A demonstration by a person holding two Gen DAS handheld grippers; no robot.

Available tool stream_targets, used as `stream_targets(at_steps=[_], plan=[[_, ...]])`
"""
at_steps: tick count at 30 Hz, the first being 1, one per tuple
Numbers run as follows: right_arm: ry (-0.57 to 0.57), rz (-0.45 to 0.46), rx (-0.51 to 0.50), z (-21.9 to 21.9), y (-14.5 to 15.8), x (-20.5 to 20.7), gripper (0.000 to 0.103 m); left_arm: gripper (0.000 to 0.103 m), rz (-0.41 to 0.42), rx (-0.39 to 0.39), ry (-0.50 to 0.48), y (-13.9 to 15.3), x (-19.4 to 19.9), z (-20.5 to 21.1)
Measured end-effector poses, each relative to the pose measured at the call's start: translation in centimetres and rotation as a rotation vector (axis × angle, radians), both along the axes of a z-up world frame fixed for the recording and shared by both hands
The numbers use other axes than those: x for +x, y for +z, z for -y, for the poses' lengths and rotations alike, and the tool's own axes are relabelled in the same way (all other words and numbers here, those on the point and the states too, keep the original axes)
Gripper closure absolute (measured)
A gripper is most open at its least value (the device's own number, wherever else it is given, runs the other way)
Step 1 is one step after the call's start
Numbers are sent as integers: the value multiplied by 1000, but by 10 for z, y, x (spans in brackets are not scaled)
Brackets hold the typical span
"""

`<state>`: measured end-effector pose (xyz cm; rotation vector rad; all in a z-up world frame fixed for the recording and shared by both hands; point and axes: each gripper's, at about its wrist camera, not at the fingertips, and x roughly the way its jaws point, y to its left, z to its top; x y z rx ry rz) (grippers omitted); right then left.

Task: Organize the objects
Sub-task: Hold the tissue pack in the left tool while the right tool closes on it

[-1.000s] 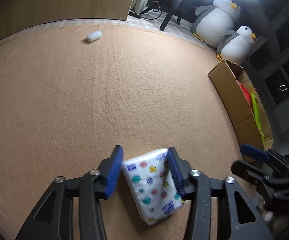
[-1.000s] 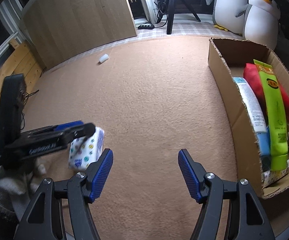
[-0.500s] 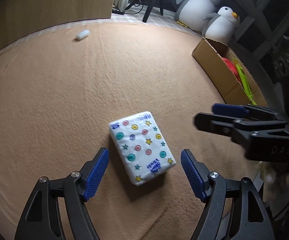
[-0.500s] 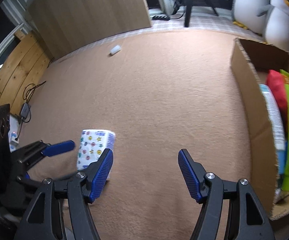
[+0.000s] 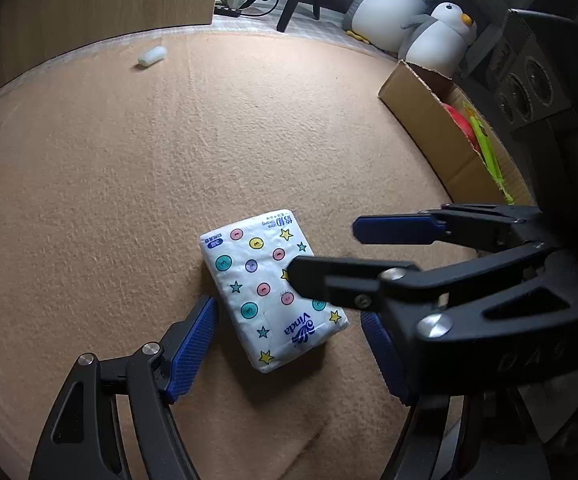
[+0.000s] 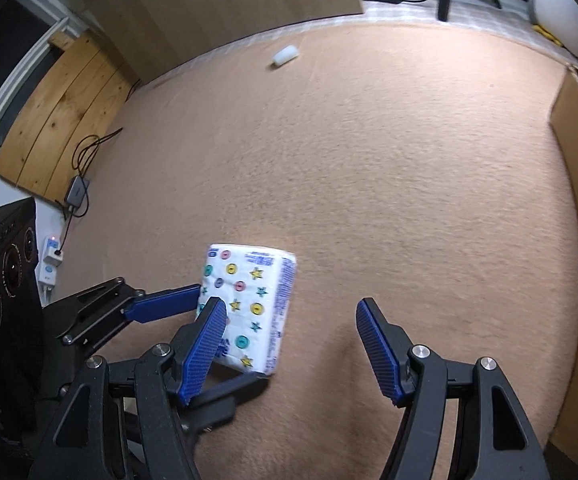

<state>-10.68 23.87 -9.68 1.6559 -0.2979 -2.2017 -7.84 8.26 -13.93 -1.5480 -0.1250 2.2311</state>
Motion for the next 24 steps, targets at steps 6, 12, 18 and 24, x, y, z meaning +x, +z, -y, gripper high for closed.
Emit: stream_targets(at_steps=[6, 12, 18, 24], plan=[[21, 29, -17, 10, -8, -6, 39, 30, 12, 31, 9, -2, -4, 3], [24, 49, -42, 12, -15, -8, 47, 40, 25, 50, 16, -5, -6, 4], [33, 59, -79, 10, -20, -8, 59, 41, 27, 60, 16, -4, -8, 3], [21, 50, -89, -1, -21, -7, 61, 46, 21, 70, 11, 4, -9, -2]])
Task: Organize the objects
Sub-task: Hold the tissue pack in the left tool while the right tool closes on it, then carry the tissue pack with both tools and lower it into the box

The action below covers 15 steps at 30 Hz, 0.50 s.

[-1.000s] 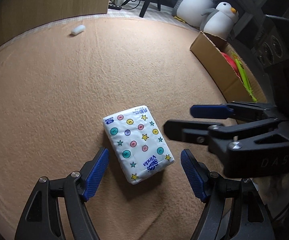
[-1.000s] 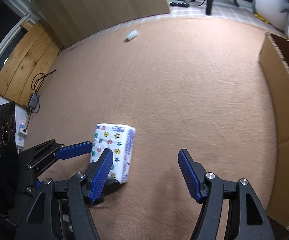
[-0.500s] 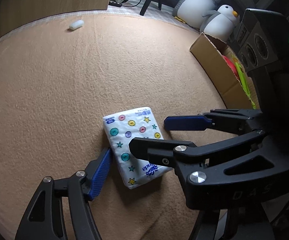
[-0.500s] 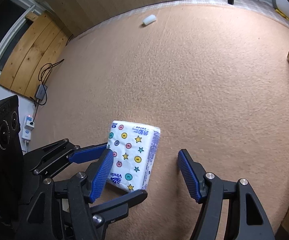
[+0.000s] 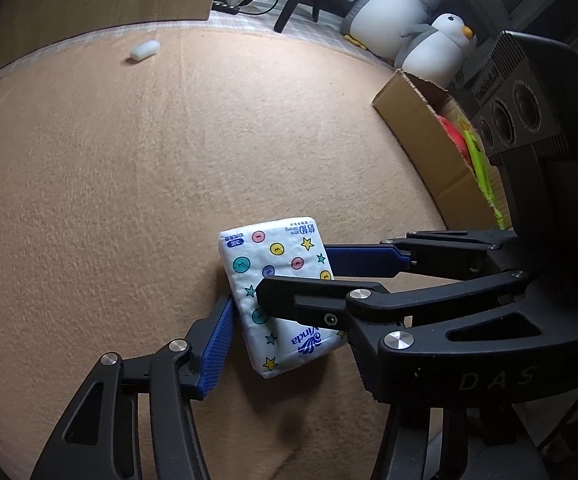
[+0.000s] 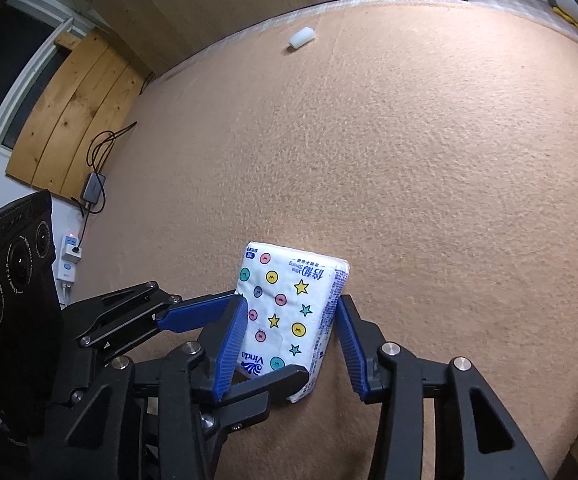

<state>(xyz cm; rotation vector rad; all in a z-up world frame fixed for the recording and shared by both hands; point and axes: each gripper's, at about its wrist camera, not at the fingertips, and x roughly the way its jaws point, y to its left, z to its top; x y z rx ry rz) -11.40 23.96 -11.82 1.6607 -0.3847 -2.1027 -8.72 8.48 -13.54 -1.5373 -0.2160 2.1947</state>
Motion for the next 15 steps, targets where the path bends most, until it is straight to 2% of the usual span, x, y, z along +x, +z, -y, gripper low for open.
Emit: stream_targets(at_steps=[8, 15], plan=[[-65, -59, -4, -37, 24, 8, 61, 48, -55, 21, -55, 28, -5, -33], [-161, -118, 11, -92, 51, 28, 61, 49, -103, 42, -150, 52, -9, -95]])
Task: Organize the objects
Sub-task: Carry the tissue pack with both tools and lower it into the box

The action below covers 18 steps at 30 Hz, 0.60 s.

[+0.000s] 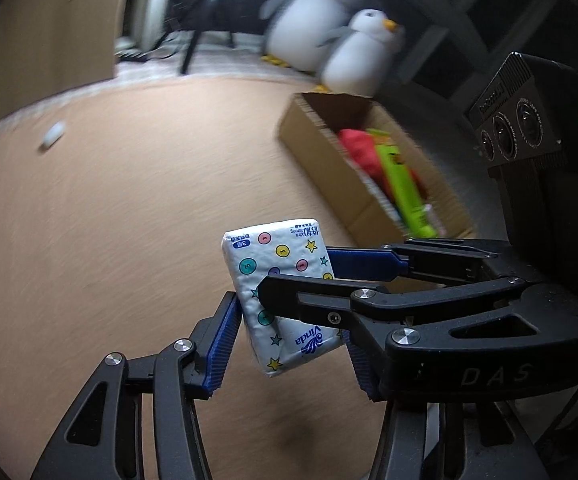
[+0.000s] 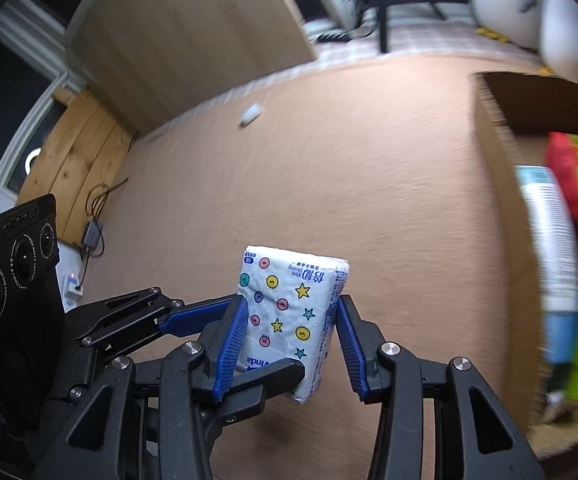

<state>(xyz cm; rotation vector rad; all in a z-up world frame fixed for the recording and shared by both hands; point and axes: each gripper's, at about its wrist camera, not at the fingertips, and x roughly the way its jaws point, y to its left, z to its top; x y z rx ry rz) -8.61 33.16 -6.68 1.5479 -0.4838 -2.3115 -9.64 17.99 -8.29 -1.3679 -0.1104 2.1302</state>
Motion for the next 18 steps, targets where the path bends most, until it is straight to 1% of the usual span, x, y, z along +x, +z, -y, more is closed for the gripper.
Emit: stream_targets(at_steps=[7, 12, 16, 18], plan=[[-100, -41, 27, -58, 23, 22, 61, 49, -39, 23, -107, 19, -2, -73], [-173, -62, 56, -100, 35, 39, 61, 50, -60, 35, -173, 25, 0, -123], [-233, -70, 67, -130, 38, 49, 61, 50, -72, 39, -215, 27, 0, -161], [-254, -70, 72, -142, 38, 52, 61, 50, -72, 39, -231, 27, 0, -173]])
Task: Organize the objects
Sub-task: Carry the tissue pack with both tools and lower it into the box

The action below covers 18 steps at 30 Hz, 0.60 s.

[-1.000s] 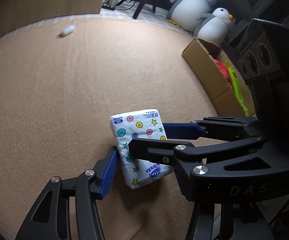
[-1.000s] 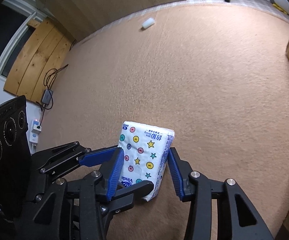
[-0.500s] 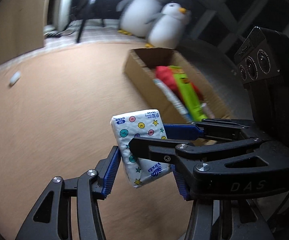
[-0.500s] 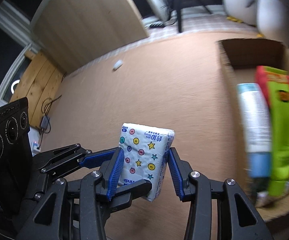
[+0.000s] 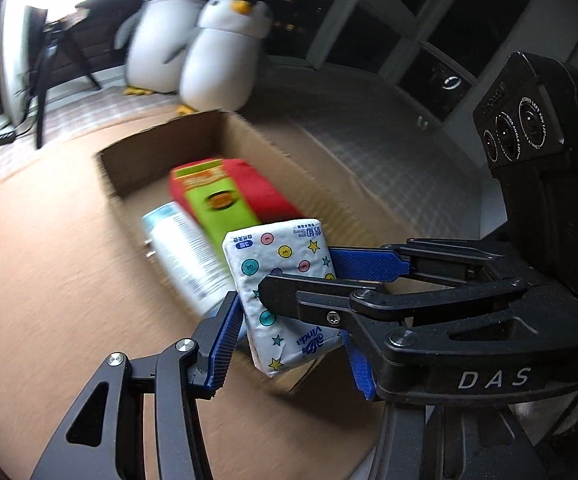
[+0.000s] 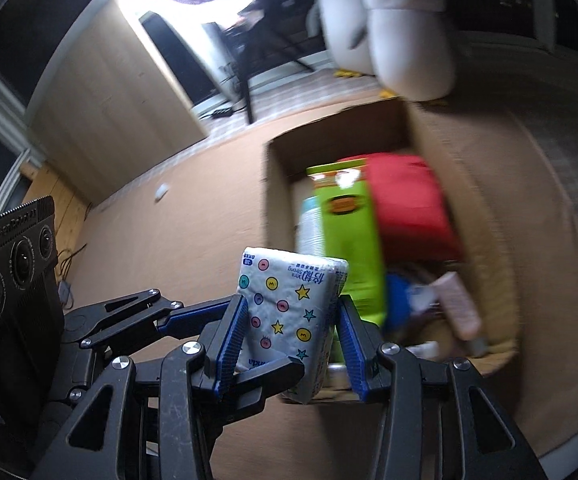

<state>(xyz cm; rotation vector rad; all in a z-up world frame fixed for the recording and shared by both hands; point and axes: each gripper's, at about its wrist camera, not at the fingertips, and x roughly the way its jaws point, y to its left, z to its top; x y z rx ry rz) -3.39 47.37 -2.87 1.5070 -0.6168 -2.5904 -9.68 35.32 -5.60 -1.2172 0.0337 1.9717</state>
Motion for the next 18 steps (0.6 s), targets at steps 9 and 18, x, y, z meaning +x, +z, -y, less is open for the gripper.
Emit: stream_targets(at_steps=[9, 18], plan=[[-52, 3, 16, -41, -5, 8, 61, 51, -10, -25, -38, -6, -2, -46], [-72, 14, 16, -61, -14, 10, 61, 53, -21, -48, -55, -12, -3, -64]])
